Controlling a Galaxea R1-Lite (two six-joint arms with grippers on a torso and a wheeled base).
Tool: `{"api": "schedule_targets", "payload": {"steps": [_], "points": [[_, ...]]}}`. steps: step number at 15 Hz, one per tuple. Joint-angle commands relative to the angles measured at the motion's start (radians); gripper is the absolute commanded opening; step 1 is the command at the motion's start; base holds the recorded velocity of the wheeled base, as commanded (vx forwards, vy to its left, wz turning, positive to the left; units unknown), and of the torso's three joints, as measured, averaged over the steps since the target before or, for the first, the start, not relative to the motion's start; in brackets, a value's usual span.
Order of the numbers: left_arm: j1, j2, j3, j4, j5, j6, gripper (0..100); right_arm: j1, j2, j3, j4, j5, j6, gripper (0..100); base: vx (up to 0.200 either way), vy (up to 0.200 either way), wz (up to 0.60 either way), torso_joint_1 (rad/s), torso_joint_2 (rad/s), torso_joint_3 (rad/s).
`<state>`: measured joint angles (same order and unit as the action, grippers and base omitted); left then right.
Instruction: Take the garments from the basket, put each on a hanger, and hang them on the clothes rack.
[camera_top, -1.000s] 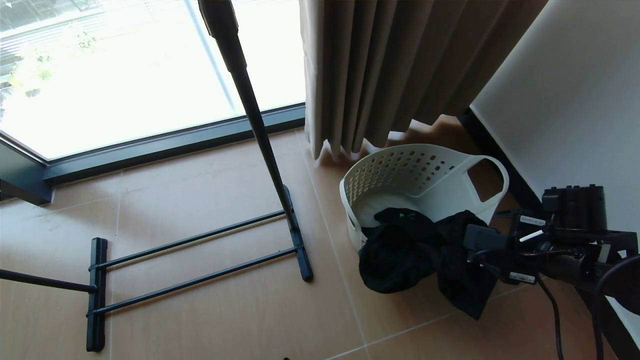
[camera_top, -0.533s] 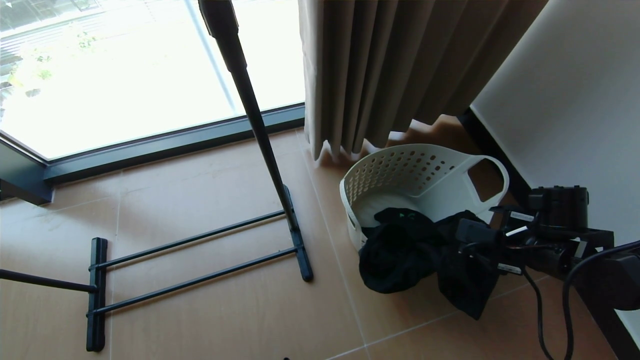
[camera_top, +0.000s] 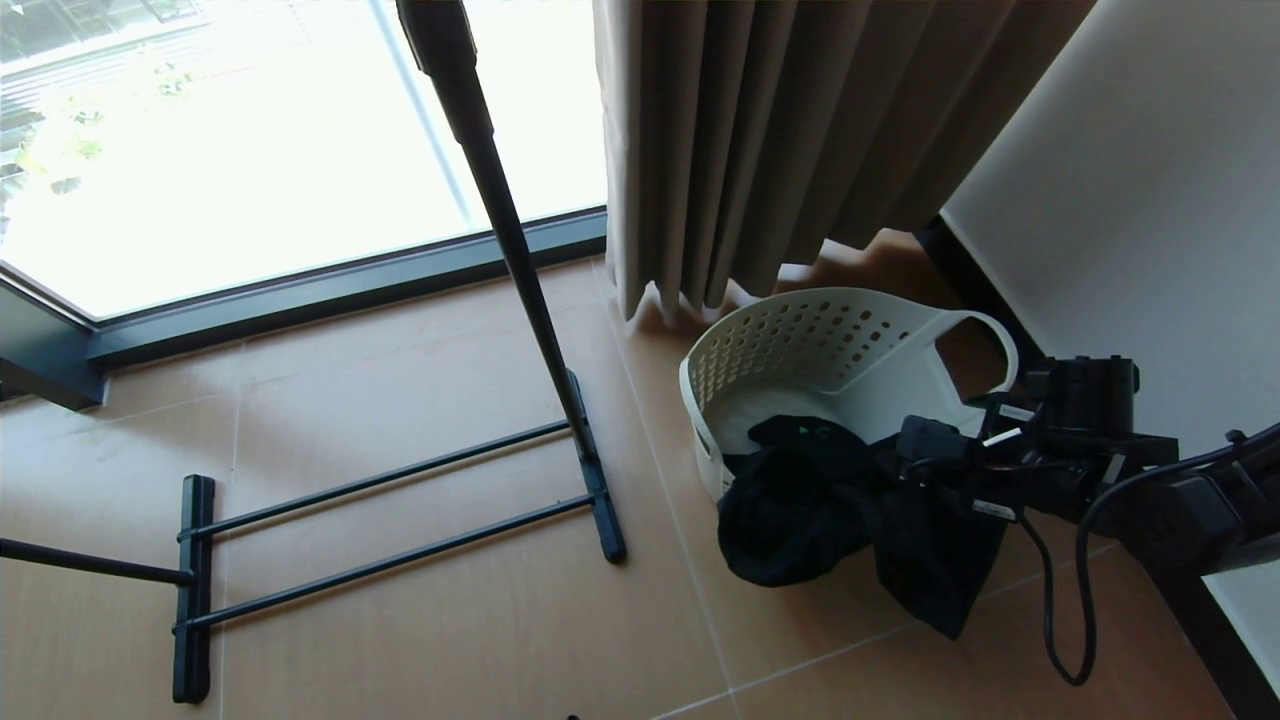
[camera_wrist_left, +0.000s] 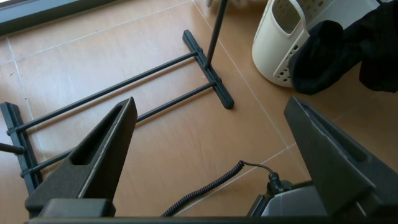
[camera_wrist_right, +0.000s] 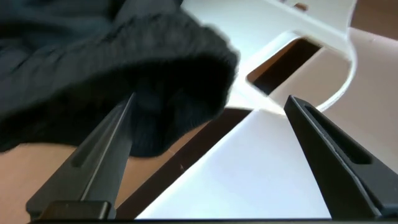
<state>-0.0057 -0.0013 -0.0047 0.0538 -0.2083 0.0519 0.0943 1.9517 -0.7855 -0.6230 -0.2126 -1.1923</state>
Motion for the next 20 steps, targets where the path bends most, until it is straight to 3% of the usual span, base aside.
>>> {"api": "schedule_targets", "payload": {"steps": [1,10,11,16,18,20], "points": [[0.000,0.001,0.000,0.000,0.000,0.000,100,-0.001,0.042,-0.046,0.000,0.001,0.002,100,0.000,0.000,0.00,0.000,0.00,0.000],[0.000,0.001,0.000,0.000,-0.002,0.000,100,-0.004,0.112,-0.118,-0.021,0.007,0.004,100,0.000,0.000,0.00,0.000,0.00,0.000],[0.000,0.001,0.000,0.000,-0.002,0.000,100,-0.004,0.113,-0.118,-0.026,0.007,0.004,0,0.000,0.000,0.00,0.000,0.00,0.000],[0.000,0.001,0.000,0.000,-0.002,0.000,100,-0.018,0.070,-0.080,-0.057,0.013,0.013,0,0.000,0.000,0.00,0.000,0.00,0.000],[0.000,0.001,0.000,0.001,-0.002,0.000,100,-0.008,-0.045,-0.004,-0.047,0.013,0.096,0,0.000,0.000,0.00,0.000,0.00,0.000],[0.000,0.001,0.000,0.001,-0.003,0.000,100,-0.007,-0.122,0.048,-0.047,0.013,0.126,0,0.000,0.000,0.00,0.000,0.00,0.000]]}}
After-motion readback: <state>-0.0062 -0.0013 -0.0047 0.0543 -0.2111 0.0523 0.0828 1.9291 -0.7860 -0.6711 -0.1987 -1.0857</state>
